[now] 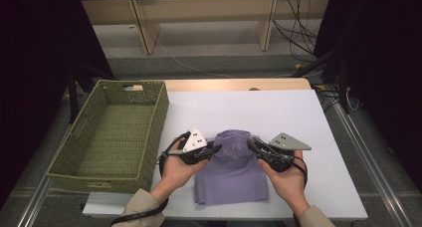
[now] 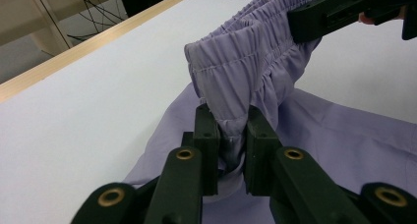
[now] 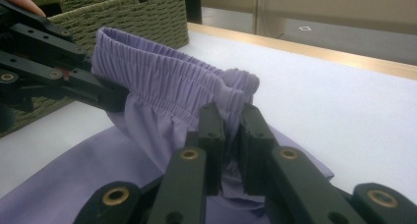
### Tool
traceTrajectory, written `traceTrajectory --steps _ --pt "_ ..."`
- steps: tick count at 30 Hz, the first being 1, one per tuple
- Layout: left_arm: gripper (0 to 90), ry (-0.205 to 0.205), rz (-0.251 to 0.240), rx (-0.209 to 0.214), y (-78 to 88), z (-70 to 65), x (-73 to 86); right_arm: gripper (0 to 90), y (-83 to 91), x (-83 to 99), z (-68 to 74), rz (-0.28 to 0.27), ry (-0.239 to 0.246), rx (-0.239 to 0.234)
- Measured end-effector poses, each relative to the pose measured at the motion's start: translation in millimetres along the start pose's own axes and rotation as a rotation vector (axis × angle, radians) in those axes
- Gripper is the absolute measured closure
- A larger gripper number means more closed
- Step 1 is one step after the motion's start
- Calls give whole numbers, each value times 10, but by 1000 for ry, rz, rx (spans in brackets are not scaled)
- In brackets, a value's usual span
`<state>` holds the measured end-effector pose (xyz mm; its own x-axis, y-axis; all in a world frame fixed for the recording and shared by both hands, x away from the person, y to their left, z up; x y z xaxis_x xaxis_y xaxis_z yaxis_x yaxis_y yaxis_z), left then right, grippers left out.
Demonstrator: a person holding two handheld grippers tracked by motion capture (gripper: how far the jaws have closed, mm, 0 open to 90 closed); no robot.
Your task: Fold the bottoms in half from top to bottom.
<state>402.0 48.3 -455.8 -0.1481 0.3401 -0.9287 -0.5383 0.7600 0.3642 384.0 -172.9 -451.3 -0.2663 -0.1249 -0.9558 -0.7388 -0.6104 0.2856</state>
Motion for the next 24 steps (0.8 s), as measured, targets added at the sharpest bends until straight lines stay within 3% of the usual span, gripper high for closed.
traceTrajectory --steps 24 --pt "790 -2 15 11 41 -67 38 823 81 49 80 29 4 -9"
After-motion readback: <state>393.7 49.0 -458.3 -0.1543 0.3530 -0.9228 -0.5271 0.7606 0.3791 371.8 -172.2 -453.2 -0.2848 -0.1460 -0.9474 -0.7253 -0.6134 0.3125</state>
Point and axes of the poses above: each handheld gripper's, and its own axes: y roughly backward along the jaws, x roughly out of its underside, z roughly to its left, the point moved 4 cm from there along -y, roughly forward along the jaws, and after that the axes turned 5 degrees about -z, right-handed, at the moved point
